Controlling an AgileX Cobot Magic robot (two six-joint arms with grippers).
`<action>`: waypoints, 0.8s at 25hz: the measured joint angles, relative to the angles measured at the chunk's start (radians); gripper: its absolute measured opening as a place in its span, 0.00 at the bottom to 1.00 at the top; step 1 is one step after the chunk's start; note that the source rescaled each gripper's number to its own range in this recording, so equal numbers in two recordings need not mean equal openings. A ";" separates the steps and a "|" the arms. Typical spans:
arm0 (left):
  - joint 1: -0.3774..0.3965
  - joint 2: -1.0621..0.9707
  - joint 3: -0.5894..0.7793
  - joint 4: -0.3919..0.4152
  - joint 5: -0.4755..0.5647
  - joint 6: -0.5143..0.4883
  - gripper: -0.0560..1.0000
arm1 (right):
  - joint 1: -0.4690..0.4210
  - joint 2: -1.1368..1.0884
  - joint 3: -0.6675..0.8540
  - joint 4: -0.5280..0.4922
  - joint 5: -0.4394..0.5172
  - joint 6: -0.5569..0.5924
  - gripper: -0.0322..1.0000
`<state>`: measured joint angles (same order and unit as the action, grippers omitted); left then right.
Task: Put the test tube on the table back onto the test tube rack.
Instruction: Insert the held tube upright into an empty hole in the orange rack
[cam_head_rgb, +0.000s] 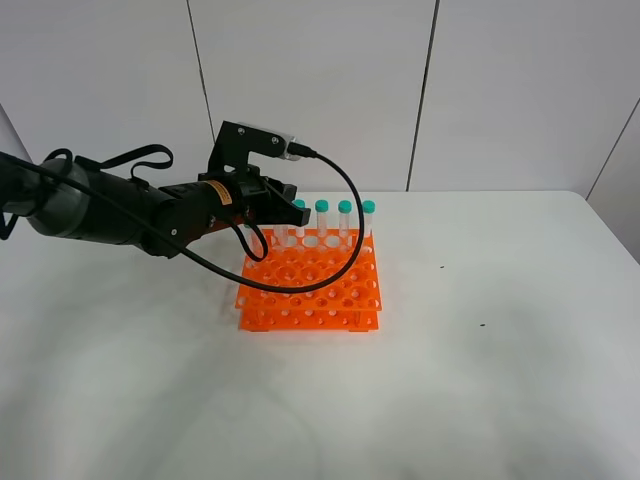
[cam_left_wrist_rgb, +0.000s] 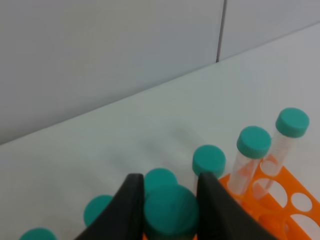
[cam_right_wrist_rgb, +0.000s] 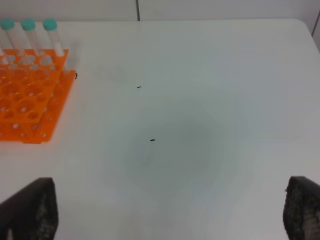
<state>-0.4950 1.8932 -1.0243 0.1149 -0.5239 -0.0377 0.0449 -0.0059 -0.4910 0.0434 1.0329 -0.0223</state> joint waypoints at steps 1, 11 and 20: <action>0.003 0.001 0.000 0.000 -0.003 0.000 0.05 | 0.000 0.000 0.000 0.000 0.000 0.000 1.00; 0.025 0.001 0.000 -0.002 -0.001 -0.046 0.05 | 0.000 0.000 0.000 0.000 0.000 0.000 1.00; 0.028 0.001 0.046 -0.002 -0.053 -0.070 0.05 | 0.000 0.000 0.000 0.000 0.000 0.000 1.00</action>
<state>-0.4670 1.8946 -0.9782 0.1131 -0.5767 -0.1072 0.0449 -0.0059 -0.4910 0.0434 1.0329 -0.0223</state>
